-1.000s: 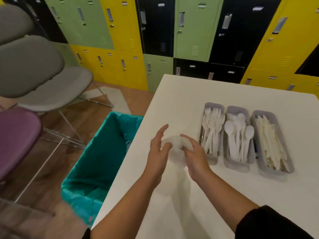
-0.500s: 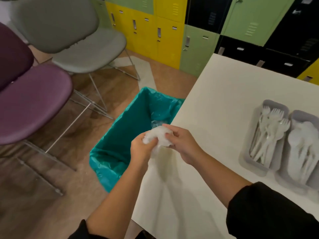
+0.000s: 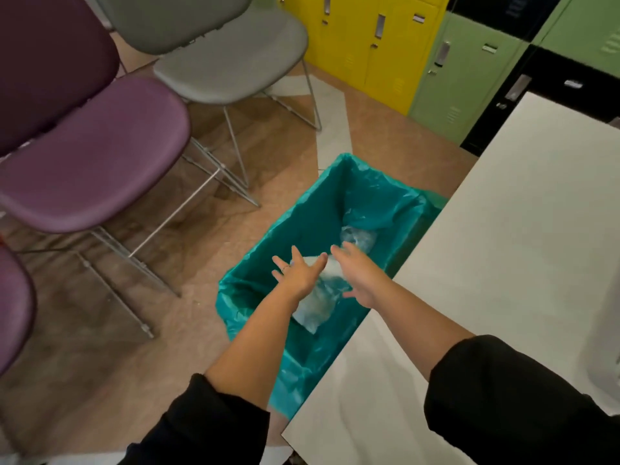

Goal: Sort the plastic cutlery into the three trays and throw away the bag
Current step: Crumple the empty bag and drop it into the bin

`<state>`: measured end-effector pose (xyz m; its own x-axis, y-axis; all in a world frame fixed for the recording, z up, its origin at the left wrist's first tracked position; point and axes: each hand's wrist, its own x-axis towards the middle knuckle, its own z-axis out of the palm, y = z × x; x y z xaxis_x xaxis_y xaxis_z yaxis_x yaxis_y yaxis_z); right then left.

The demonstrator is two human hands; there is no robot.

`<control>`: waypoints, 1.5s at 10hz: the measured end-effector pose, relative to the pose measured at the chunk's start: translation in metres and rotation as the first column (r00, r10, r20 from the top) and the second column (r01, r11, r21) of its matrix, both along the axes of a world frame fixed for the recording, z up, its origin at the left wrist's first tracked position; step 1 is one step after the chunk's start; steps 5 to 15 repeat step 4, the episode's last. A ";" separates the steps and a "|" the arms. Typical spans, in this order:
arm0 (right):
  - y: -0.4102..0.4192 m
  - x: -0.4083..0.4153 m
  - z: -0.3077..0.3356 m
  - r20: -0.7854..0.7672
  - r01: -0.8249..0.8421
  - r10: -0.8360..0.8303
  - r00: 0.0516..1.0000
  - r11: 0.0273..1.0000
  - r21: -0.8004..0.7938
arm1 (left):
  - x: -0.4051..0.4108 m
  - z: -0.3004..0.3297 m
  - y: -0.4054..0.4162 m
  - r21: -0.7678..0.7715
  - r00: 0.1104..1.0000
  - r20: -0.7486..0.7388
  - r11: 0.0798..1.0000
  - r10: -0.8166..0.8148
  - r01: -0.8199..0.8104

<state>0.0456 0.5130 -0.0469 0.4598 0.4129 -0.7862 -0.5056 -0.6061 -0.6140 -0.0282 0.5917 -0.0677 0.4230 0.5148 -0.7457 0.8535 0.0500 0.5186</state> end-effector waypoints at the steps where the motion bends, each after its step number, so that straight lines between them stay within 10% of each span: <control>1: 0.001 0.001 -0.007 -0.016 0.010 -0.010 1.000 0.999 -0.045 | -0.001 -0.014 0.006 0.014 0.999 -0.040 0.999 -0.030 0.030; 15: -0.006 -0.003 -0.002 -0.001 0.062 -0.062 0.998 0.998 0.012 | -0.003 -0.012 0.006 0.044 0.995 0.014 0.994 -0.099 0.098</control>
